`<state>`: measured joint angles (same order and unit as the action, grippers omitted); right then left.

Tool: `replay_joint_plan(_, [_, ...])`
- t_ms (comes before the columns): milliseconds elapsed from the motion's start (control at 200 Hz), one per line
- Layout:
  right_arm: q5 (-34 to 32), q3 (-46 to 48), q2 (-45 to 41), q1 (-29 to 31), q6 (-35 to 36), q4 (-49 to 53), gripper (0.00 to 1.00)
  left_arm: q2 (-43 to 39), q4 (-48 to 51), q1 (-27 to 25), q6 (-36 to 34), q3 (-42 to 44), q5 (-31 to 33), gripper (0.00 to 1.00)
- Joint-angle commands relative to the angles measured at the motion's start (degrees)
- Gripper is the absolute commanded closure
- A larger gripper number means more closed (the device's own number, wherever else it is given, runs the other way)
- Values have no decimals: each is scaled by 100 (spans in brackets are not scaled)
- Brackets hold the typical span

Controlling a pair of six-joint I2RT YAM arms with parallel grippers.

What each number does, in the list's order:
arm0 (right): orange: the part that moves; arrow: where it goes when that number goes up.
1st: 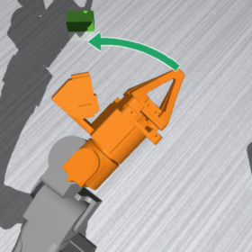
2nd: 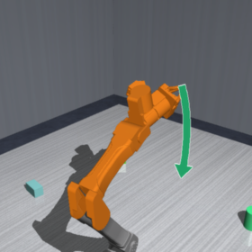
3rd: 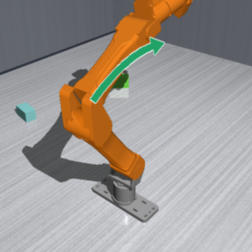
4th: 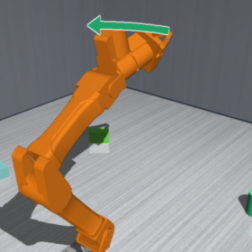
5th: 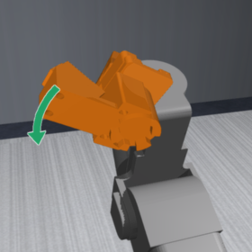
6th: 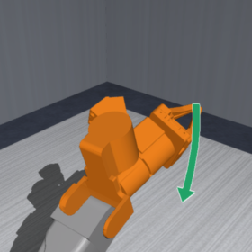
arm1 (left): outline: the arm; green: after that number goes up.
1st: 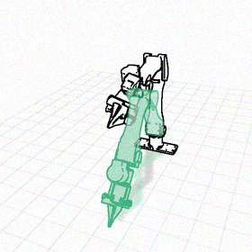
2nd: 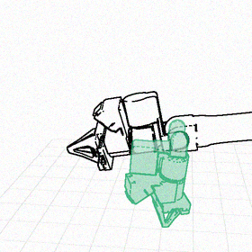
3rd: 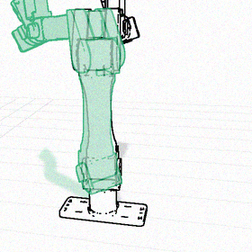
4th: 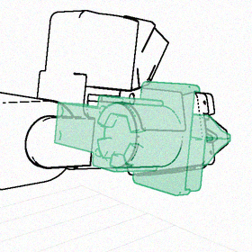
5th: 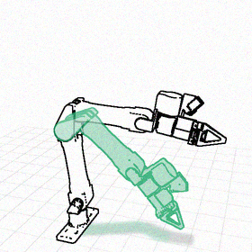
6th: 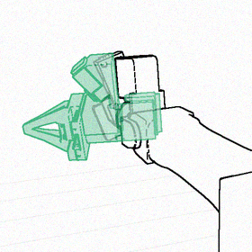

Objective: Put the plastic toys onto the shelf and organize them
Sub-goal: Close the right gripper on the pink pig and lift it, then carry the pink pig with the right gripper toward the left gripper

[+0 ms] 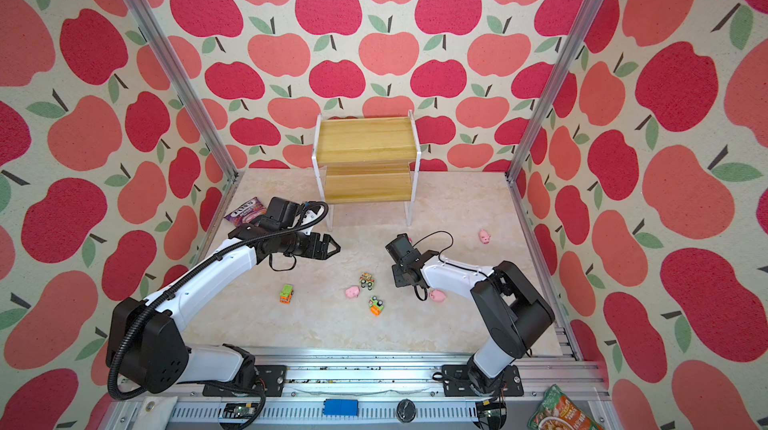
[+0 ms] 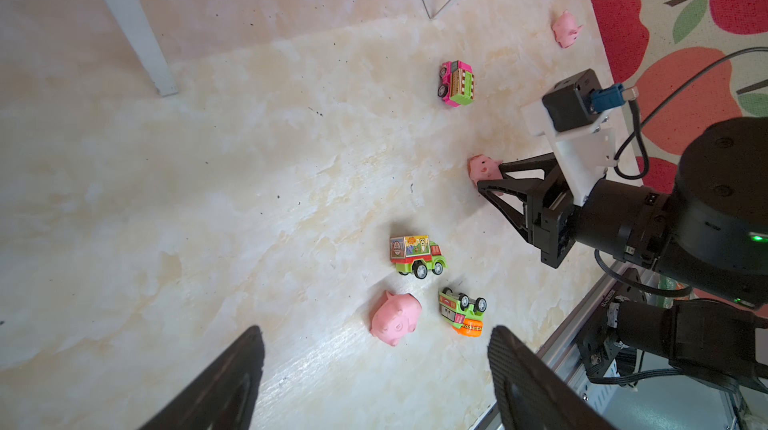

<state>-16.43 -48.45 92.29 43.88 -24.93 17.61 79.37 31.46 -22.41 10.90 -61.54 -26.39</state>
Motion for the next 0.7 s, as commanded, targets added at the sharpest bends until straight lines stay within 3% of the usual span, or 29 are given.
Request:
replay_joint_plan(0, [151,-136,-49,58,547,-158,73,-131,58,129,-115,45,-19,13])
replay_joint_plan(290, [1054,-803,-264,475,2197,-508,73,-229,27,936,7,45,-89,13])
replay_joint_plan(470, [1430,-1908,437,986,2985,-249,73,-140,18,1460,138,27,-109,13])
replay_joint_plan(695, [1850,-2989,1689,1420,3414,-148,71,98,153,1808,342,-23,338,13])
